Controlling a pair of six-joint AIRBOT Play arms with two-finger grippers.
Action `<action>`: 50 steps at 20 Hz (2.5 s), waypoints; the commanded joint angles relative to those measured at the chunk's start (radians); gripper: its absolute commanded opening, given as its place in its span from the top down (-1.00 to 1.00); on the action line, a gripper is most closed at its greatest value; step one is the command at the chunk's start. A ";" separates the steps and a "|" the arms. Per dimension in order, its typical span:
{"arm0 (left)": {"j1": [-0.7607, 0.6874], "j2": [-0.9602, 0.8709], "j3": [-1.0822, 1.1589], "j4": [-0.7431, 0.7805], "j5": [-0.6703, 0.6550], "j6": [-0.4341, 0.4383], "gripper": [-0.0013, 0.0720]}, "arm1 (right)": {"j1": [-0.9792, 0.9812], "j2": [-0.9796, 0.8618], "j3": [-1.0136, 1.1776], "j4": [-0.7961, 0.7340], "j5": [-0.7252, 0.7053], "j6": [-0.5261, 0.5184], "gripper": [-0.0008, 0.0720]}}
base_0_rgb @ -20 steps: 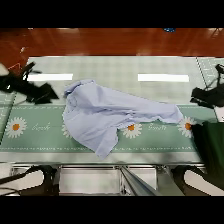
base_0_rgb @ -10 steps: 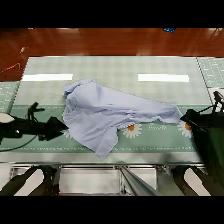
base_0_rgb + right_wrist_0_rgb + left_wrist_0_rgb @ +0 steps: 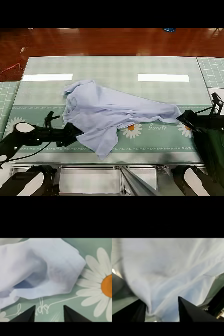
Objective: Fold the shirts.
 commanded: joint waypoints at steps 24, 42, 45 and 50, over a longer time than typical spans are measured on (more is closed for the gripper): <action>-0.056 -0.045 0.146 -0.089 0.107 0.144 0.90 | -0.080 -0.434 0.060 0.433 -0.137 -0.236 0.16; 0.336 -0.013 1.642 -0.090 -0.118 0.151 0.90 | 0.050 -0.058 1.383 0.199 0.222 -0.020 0.93; 0.412 0.059 1.697 -0.068 -0.249 0.151 0.90 | 0.050 0.067 1.391 0.098 0.297 -0.012 0.93; 0.368 0.227 1.696 0.230 -0.291 0.122 0.90 | 0.051 0.231 1.390 -0.092 0.399 0.047 0.93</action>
